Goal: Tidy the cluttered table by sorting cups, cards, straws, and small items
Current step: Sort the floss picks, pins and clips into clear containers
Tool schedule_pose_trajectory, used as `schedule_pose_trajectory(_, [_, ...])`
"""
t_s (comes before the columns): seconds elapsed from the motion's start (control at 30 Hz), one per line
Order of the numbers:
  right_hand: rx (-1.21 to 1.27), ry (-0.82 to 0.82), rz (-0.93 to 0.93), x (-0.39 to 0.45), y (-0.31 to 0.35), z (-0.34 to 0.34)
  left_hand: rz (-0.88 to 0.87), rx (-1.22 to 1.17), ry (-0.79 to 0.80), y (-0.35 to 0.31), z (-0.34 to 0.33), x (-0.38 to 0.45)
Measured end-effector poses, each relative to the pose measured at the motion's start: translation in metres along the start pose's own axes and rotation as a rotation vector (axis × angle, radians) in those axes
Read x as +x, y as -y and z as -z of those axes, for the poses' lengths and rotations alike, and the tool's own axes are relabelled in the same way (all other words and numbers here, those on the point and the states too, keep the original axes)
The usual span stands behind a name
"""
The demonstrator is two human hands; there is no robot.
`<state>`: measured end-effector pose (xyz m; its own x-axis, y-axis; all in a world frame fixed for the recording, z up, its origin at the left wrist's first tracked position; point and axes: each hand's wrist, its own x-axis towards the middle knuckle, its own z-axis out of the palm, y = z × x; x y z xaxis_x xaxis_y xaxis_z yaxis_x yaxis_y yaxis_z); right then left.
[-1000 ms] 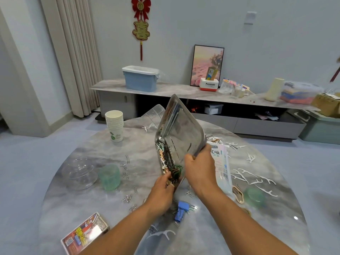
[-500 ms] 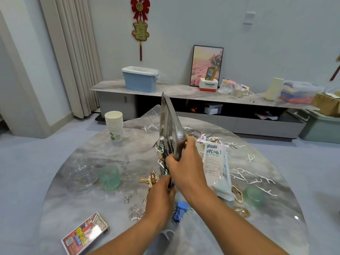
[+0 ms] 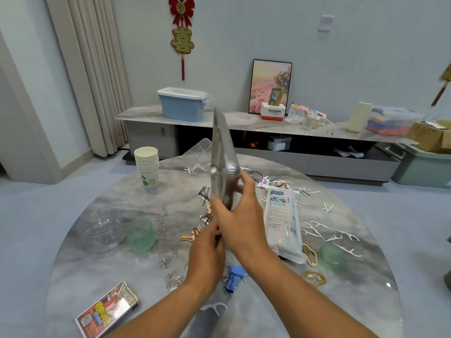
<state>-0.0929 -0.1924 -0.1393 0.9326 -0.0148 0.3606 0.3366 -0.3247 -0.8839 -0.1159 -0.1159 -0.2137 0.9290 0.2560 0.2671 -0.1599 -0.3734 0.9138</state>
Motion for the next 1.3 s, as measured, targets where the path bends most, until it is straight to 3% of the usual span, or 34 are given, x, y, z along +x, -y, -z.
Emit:
schedule_pose_trajectory(0.17, [0.254,-0.169,-0.235,0.012,0.001,0.02,-0.244,0.224,0.027,0.011,0.01,0.026])
schedule_pose_trajectory(0.23, [0.413,-0.241,-0.34,0.021,-0.006,0.029,-0.219,0.251,-0.018,0.004,0.012,0.03])
schedule_pose_trajectory(0.33, [0.63,-0.339,-0.478,0.034,-0.021,0.038,0.198,-0.083,-0.15,-0.013,0.02,0.036])
schedule_pose_trajectory(0.4, [0.714,-0.34,-0.551,0.035,-0.025,0.04,0.484,-0.594,-0.037,-0.022,0.021,0.045])
schedule_pose_trajectory(0.47, [0.759,-0.282,-0.625,0.033,-0.026,0.035,0.587,-0.892,0.025,-0.028,0.024,0.051])
schedule_pose_trajectory(0.57, [0.771,-0.153,-0.685,0.026,-0.033,0.04,0.659,-0.978,-0.027,-0.034,0.018,0.057])
schedule_pose_trajectory(0.7, [0.403,-0.009,-0.699,0.025,-0.049,0.06,0.699,-0.991,-0.017,-0.03,0.021,0.065])
schedule_pose_trajectory(0.87, [-0.095,-0.149,-0.512,0.021,-0.076,0.089,0.654,-0.881,-0.022,-0.027,0.027,0.076])
schedule_pose_trajectory(1.1, [-0.373,-0.129,-0.234,0.039,-0.127,0.189,0.563,-0.825,-0.05,-0.033,0.03,0.078])
schedule_pose_trajectory(1.3, [-0.561,0.018,-0.376,0.052,-0.224,0.259,0.544,-0.78,-0.04,-0.04,0.013,0.088])
